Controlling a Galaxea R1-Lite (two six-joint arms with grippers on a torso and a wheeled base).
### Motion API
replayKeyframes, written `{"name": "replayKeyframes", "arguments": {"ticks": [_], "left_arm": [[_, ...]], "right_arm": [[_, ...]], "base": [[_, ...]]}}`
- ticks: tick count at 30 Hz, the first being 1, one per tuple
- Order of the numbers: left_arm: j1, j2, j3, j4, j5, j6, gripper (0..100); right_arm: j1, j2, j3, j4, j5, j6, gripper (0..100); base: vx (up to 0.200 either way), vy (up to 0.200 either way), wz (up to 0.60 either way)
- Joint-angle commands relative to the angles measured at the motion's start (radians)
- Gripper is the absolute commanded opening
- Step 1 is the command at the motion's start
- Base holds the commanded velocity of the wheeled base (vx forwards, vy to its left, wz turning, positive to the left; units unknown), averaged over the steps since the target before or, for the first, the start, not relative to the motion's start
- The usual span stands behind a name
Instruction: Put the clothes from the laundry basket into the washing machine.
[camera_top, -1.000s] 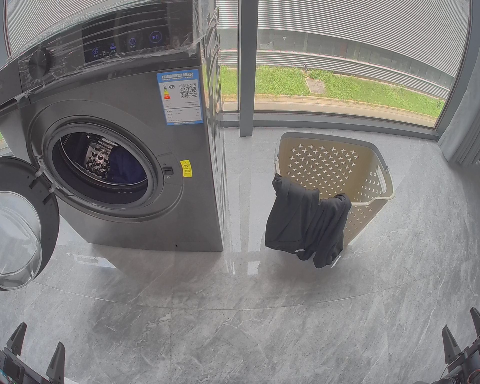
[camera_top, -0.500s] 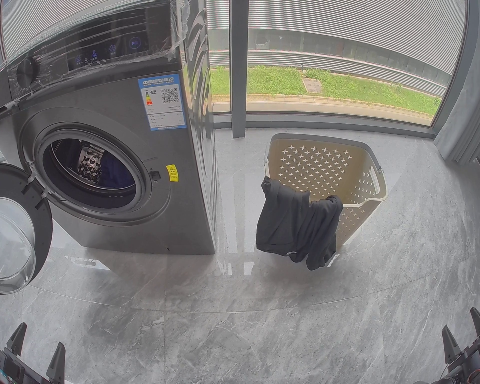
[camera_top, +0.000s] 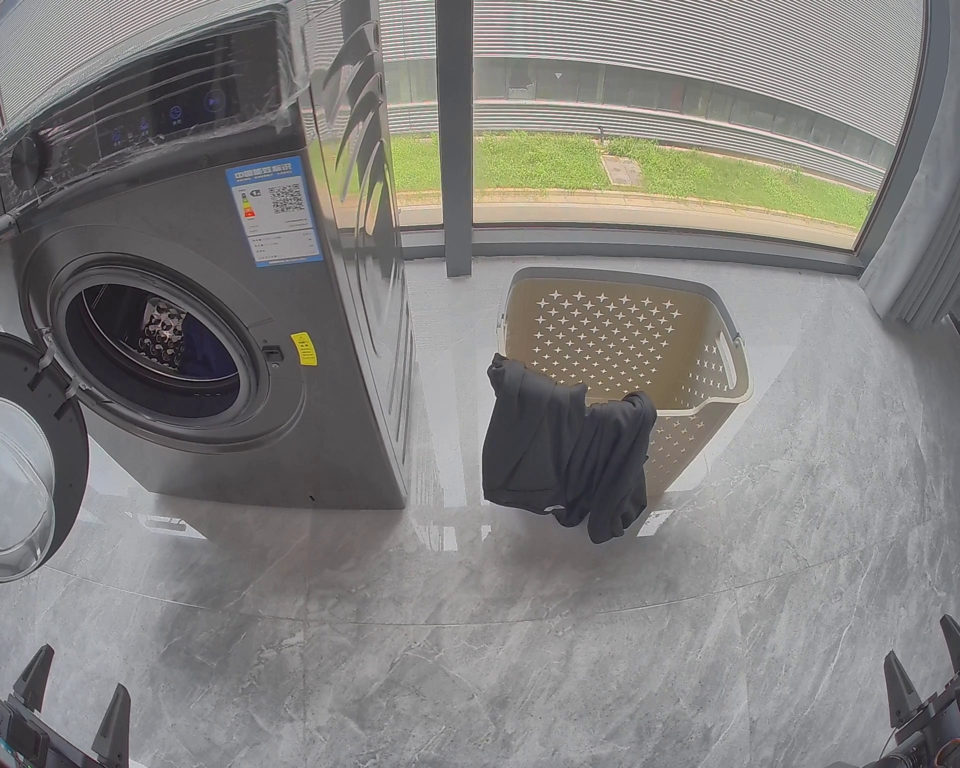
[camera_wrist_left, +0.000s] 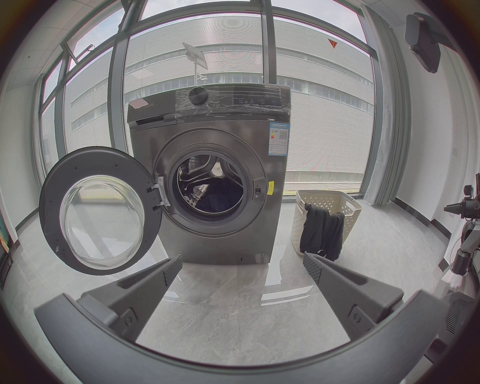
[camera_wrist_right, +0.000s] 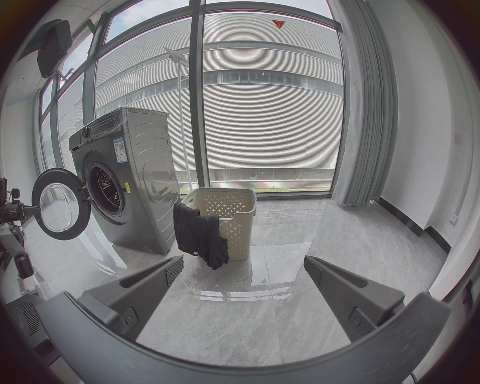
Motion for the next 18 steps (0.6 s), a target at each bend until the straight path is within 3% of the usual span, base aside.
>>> {"name": "replayKeyframes", "arguments": {"ticks": [1,5,14,18], "left_arm": [[0.000,-0.008,0.016,0.000,0.000,0.000,100],[0.000,-0.008,0.016,0.000,0.000,0.001,100],[0.000,-0.008,0.016,0.000,0.000,0.001,100],[0.000,-0.008,0.016,0.000,0.000,0.000,100]], "right_arm": [[0.000,-0.008,0.012,0.000,0.000,0.000,100],[0.000,-0.008,0.012,0.000,0.000,0.000,100],[0.000,-0.008,0.012,0.000,0.000,0.000,100],[0.000,-0.008,0.012,0.000,0.000,0.000,100]], "base": [[0.000,0.000,0.00],[0.000,0.000,0.00],[0.200,0.000,0.00],[0.000,0.000,0.00]]}}
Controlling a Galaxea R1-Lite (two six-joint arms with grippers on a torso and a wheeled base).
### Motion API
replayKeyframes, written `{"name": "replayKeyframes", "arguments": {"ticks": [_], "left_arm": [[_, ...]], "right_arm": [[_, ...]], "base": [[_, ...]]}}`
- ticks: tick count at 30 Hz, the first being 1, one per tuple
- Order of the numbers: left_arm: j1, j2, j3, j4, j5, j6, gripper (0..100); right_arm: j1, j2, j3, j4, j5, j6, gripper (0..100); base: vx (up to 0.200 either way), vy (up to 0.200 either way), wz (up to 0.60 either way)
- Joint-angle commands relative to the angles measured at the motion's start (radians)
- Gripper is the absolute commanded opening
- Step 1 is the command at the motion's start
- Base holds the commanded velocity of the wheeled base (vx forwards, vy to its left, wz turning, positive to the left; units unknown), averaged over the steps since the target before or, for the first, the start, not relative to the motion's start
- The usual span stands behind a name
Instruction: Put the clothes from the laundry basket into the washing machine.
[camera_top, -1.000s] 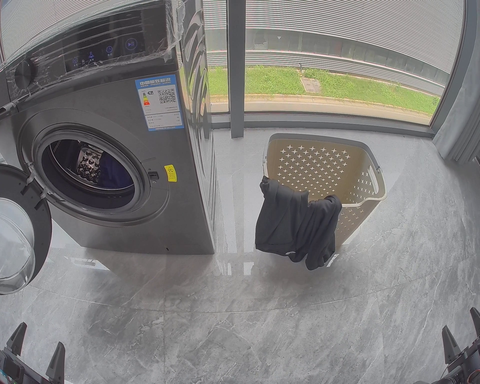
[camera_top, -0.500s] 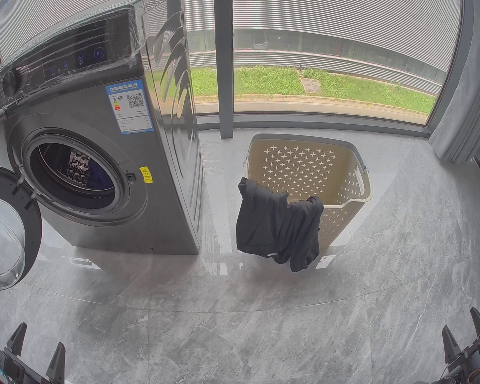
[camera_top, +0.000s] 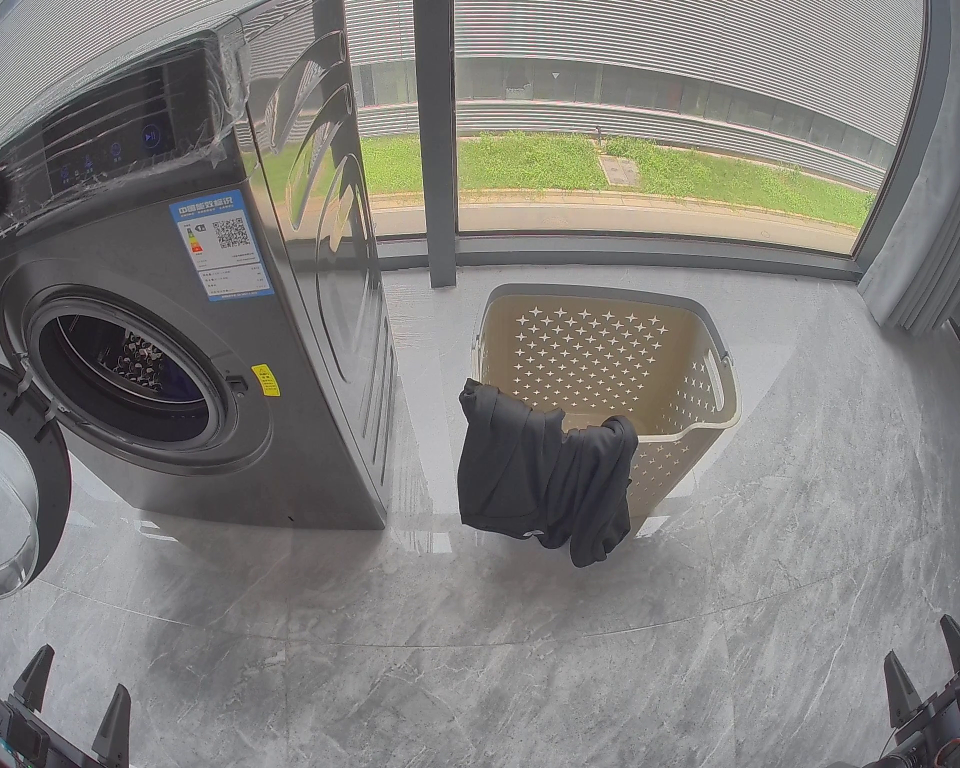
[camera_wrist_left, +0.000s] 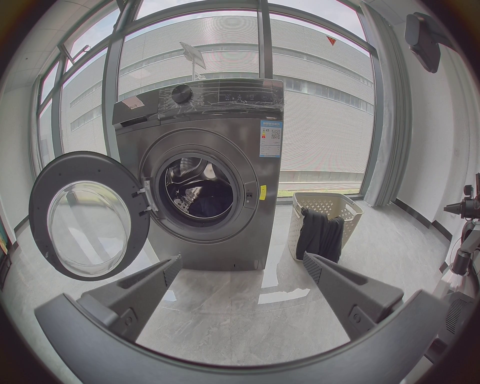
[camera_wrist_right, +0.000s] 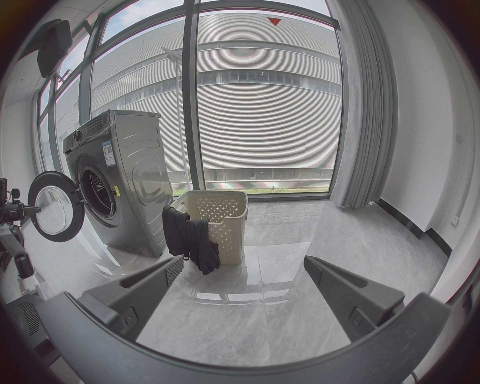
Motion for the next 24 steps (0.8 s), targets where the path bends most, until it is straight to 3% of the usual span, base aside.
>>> {"name": "replayKeyframes", "arguments": {"ticks": [1,4,13,24], "left_arm": [[0.001,-0.008,0.016,0.000,0.000,-0.001,100],[0.001,-0.008,0.016,0.000,0.000,-0.001,100],[0.001,-0.008,0.016,0.000,0.000,0.001,100],[0.001,-0.008,0.016,0.000,0.000,0.003,100]], "right_arm": [[0.000,-0.008,0.012,0.000,0.000,-0.001,100],[0.000,-0.008,0.012,0.000,0.000,-0.001,100],[0.000,-0.008,0.012,0.000,0.000,-0.001,100],[0.000,-0.008,0.012,0.000,0.000,-0.001,100]], "base": [[0.000,0.000,0.00],[0.000,0.000,0.00],[0.000,-0.200,0.00],[0.000,0.000,0.00]]}}
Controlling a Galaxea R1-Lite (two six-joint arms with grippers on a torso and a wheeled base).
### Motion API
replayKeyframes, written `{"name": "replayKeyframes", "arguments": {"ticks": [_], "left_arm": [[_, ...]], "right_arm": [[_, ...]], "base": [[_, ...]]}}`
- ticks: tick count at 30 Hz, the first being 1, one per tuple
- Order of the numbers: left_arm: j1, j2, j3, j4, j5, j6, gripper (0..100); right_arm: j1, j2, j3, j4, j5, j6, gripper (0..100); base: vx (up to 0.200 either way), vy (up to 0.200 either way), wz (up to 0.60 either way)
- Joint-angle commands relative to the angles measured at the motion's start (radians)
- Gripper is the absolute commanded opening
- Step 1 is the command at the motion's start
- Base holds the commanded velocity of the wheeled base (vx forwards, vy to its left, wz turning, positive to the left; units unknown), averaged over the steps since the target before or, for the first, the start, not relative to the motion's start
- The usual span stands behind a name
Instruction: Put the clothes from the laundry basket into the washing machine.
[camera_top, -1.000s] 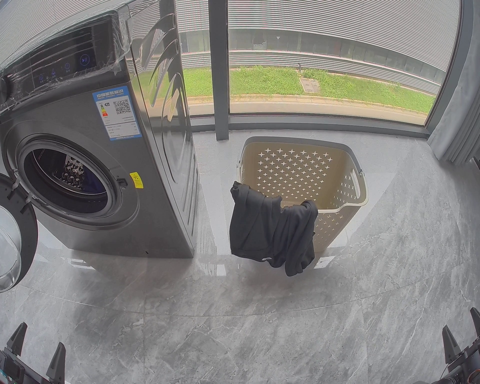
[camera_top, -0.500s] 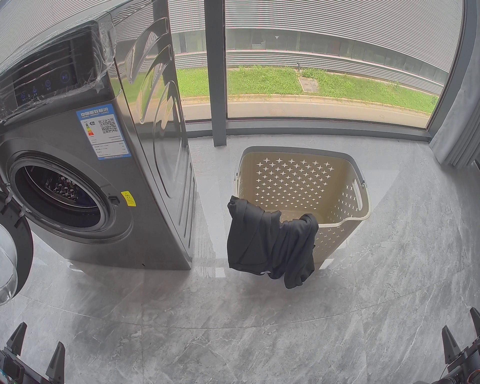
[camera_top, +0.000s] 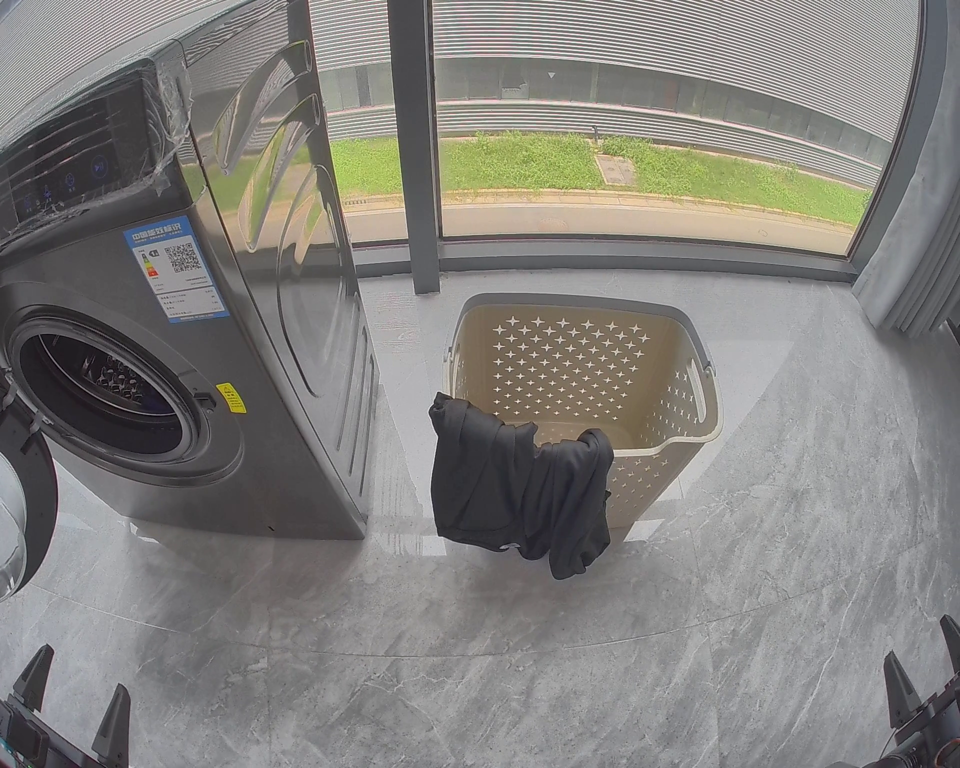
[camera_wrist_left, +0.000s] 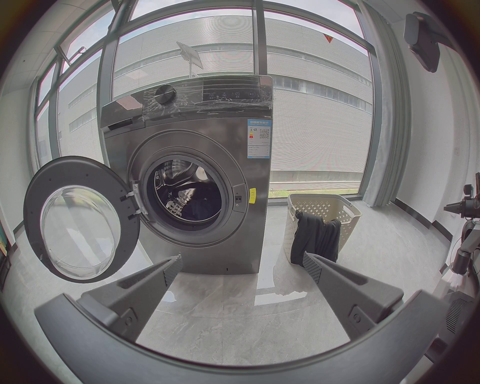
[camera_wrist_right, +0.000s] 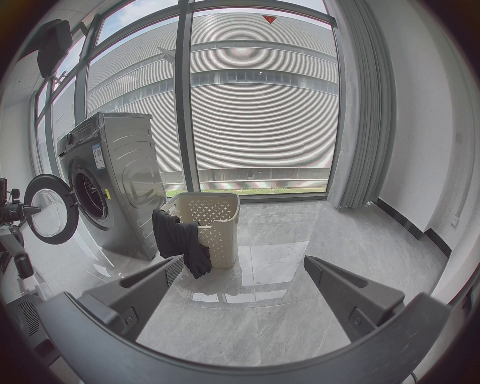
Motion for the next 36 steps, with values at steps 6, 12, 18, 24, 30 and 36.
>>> {"name": "replayKeyframes", "arguments": {"ticks": [6,12,18,24,30,36], "left_arm": [[0.000,-0.009,0.016,0.000,0.000,-0.001,100],[0.000,-0.009,0.016,0.000,0.000,-0.001,100],[0.000,-0.009,0.016,0.000,0.000,-0.001,100],[0.000,-0.009,0.016,0.000,0.000,-0.001,100],[0.000,-0.009,0.016,-0.002,-0.001,0.001,100],[0.000,-0.009,0.016,-0.002,-0.001,0.002,100]], "right_arm": [[0.000,-0.009,0.012,0.000,-0.001,0.000,100],[0.000,-0.009,0.012,0.000,0.001,0.000,100],[0.000,-0.009,0.012,0.000,0.001,0.000,100],[-0.001,-0.009,0.015,-0.005,-0.001,0.010,100],[0.026,0.082,-0.223,-0.066,0.025,0.009,100],[0.134,0.459,-0.246,-0.026,0.099,0.132,100]], "base": [[0.133,0.000,0.00],[0.200,0.000,0.00],[0.067,0.000,0.00],[0.000,0.000,0.00],[0.000,0.000,0.00],[0.000,0.000,0.00]]}}
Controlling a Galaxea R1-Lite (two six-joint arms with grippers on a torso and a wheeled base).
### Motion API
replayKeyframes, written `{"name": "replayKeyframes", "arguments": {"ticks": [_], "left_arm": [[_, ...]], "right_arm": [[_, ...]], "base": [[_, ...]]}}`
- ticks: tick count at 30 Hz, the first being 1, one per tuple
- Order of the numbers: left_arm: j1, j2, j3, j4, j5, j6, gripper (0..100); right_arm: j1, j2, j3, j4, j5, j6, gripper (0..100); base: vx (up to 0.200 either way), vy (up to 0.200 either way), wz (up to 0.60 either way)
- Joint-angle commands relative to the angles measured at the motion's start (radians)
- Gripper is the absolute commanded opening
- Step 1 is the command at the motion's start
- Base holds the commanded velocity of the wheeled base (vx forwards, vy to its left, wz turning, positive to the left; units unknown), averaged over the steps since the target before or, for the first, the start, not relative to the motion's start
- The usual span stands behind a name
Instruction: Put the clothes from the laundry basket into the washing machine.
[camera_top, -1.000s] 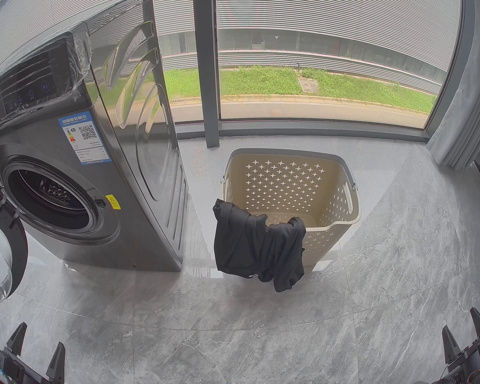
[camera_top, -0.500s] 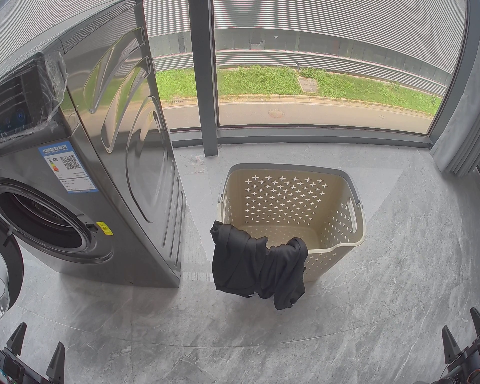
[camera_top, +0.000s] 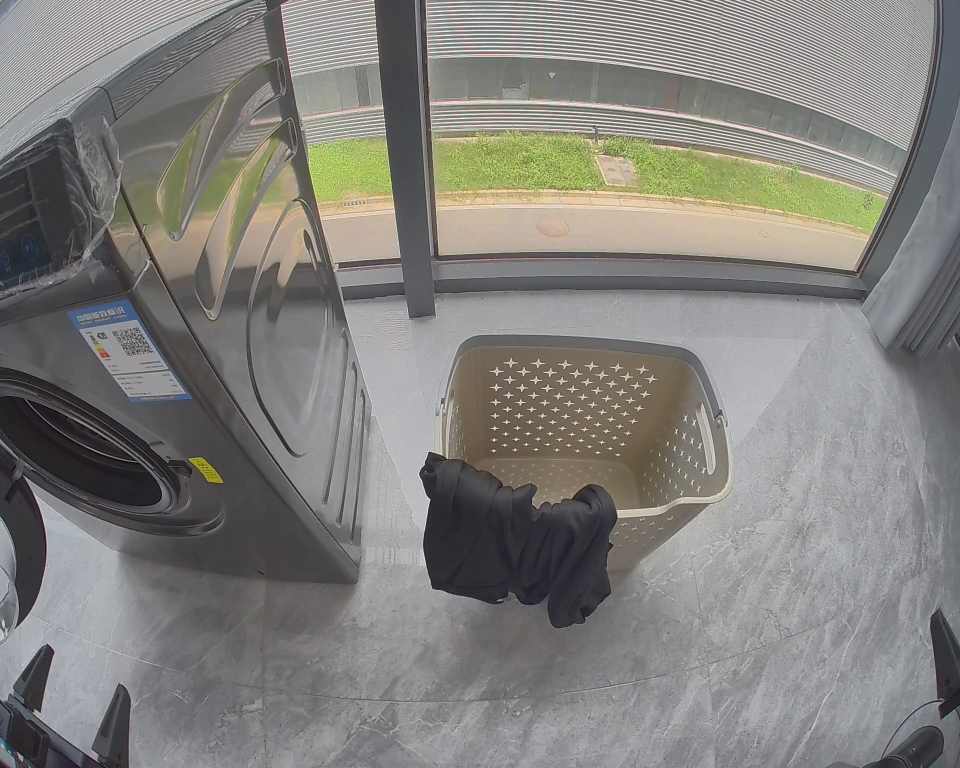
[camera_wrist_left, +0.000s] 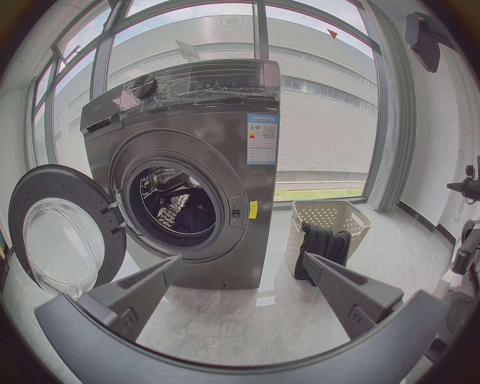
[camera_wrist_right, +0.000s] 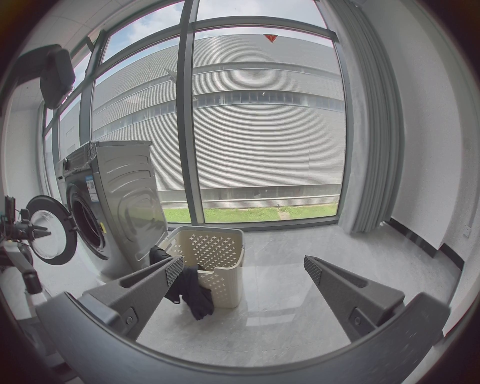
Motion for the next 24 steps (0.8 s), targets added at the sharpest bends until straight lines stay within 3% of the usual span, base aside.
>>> {"name": "replayKeyframes", "arguments": {"ticks": [1,2,7,10,14,16,19,20,22,24], "left_arm": [[0.000,-0.009,0.016,-0.001,-0.001,0.002,100],[0.000,-0.009,0.016,-0.001,-0.001,0.002,100],[0.000,-0.009,0.016,-0.001,-0.001,0.000,100],[0.000,-0.009,0.016,-0.001,-0.001,0.000,100],[0.000,-0.009,0.016,-0.001,-0.001,0.000,100],[0.000,-0.009,0.016,-0.001,-0.001,0.000,100],[0.000,-0.009,0.016,-0.001,-0.001,-0.001,100],[0.000,-0.009,0.015,-0.001,-0.001,-0.001,100],[0.000,-0.009,0.016,-0.001,-0.001,-0.001,100],[0.000,-0.009,0.016,-0.001,-0.001,-0.001,100]], "right_arm": [[0.108,0.389,-0.088,0.013,0.061,0.107,100],[0.133,0.500,-0.097,-0.035,0.063,0.125,100],[0.248,0.769,-0.089,-0.216,0.049,0.123,100],[0.305,0.852,-0.099,-0.255,0.038,0.128,100],[0.394,1.024,-0.119,-0.338,-0.031,0.162,100],[0.409,1.062,-0.119,-0.366,-0.041,0.180,100],[0.499,1.223,-0.122,-0.524,-0.117,0.265,100],[0.504,1.235,-0.122,-0.536,-0.124,0.271,100],[0.541,1.337,-0.123,-0.630,-0.186,0.314,100],[0.547,1.367,-0.123,-0.657,-0.198,0.321,100]], "base": [[0.000,0.000,0.00],[0.000,0.000,0.00],[0.000,0.000,0.00],[0.000,0.000,0.00],[0.000,0.000,0.00],[0.000,0.000,0.00],[0.000,0.000,0.00],[0.000,0.000,0.00],[0.000,0.000,0.00],[0.000,0.000,0.00]]}}
